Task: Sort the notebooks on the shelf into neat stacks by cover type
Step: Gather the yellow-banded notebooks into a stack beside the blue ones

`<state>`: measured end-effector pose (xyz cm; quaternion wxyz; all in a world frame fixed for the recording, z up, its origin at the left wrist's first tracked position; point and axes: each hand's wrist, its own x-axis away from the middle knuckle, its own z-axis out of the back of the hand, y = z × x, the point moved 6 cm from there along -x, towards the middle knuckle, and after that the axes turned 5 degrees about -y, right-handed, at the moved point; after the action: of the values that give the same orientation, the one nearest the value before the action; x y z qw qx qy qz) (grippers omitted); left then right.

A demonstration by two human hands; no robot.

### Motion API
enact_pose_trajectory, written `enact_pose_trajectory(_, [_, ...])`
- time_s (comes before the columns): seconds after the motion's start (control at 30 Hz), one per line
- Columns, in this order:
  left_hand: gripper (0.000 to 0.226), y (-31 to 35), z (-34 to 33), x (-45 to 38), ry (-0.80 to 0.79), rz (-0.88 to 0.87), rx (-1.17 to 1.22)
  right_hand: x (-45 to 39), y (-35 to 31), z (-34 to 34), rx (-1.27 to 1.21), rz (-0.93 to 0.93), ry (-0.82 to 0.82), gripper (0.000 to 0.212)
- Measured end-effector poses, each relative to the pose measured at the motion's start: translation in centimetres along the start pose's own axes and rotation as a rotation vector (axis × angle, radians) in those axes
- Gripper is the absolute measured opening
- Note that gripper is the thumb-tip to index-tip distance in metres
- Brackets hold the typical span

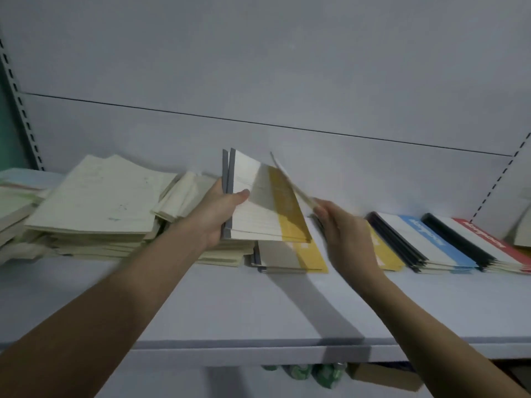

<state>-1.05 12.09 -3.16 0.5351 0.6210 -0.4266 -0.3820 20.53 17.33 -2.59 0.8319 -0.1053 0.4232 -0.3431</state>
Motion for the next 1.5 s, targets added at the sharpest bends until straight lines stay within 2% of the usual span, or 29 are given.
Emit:
enact_pose_trajectory(0.07, [0.034,-0.3,-1.8,-0.3,-0.06,0.002,0.025,1.2,-1.5,-2.1,0.171,0.137,-0.168,0.037])
enact_pose_trajectory(0.2, [0.034,-1.6,-3.8,-0.8,-0.092,-0.029,-0.024,2.5,-0.4,-2.1,0.097,0.116,-0.3,0.04])
enact_pose_trajectory(0.27, [0.039,-2.3,-4.9,-0.8,-0.102,0.005,0.022,3.0,1.8,-0.6,-0.026,-0.06,-0.231,0.048])
enact_pose_trajectory(0.33, [0.038,-2.7,-6.4,-1.0,-0.11,0.029,0.06,3.1,4.4,1.5,-0.168,-0.322,-0.093,0.045])
enact_pose_trajectory(0.4, [0.035,-3.2,-8.3,-1.5,-0.098,0.055,0.061,3.2,6.4,2.1,-0.416,-0.529,-0.083,0.039])
enact_pose_trajectory(0.47, [0.034,-3.8,-10.3,-1.8,-0.093,0.103,0.023,2.9,8.2,2.6,-0.576,-0.616,-0.074,0.04])
enact_pose_trajectory(0.57, [0.036,-5.2,-13.2,-2.7,-0.108,0.157,-0.004,2.4,11.1,3.4,-0.59,-0.687,-0.034,0.044])
enact_pose_trajectory(0.67, [0.023,-6.2,-15.7,-3.8,-0.104,0.128,-0.071,1.4,14.1,4.4,-0.43,-0.741,-0.067,0.05])
enact_pose_trajectory(0.73, [0.024,-7.0,-17.1,-4.9,-0.108,0.098,-0.179,0.4,16.1,5.0,-0.231,-0.738,-0.189,0.049])
enact_pose_trajectory(0.8, [0.026,-8.0,-18.6,-5.7,-0.101,0.085,-0.368,-0.5,18.1,4.5,0.037,-0.673,-0.397,0.04])
enact_pose_trajectory(0.87, [0.043,-9.9,-19.8,-6.3,-0.052,0.127,-0.507,-1.0,20.0,3.6,0.271,-0.609,-0.561,0.03])
enact_pose_trajectory(0.93, [0.05,-11.5,-20.8,-6.7,-0.017,0.136,-0.636,-1.1,21.4,2.3,0.376,-0.578,-0.643,0.034])
enact_pose_trajectory(1.0, [0.052,-12.0,-21.7,-7.0,-0.01,0.091,-0.739,-1.0,21.9,1.2,0.406,-0.517,-0.621,0.041])
enact_pose_trajectory(1.13, [0.057,-12.7,-21.8,-7.4,-0.004,-0.012,-0.777,0.1,21.9,0.4,0.42,-0.377,-0.428,0.041])
enact_pose_trajectory(1.23, [0.07,-13.0,-22.1,-7.5,0.037,-0.085,-0.83,-0.1,22.2,0.1,0.371,-0.361,-0.444,0.04])
enact_pose_trajectory(1.37, [0.049,-13.4,-22.3,-7.6,0.062,-0.043,-0.819,-0.7,22.1,-0.4,0.361,-0.36,-0.48,0.043])
enact_pose_trajectory(1.5, [0.041,-14.0,-22.7,-7.9,0.028,-0.042,-0.909,-0.8,22.5,-0.4,0.373,-0.371,-0.493,0.044])
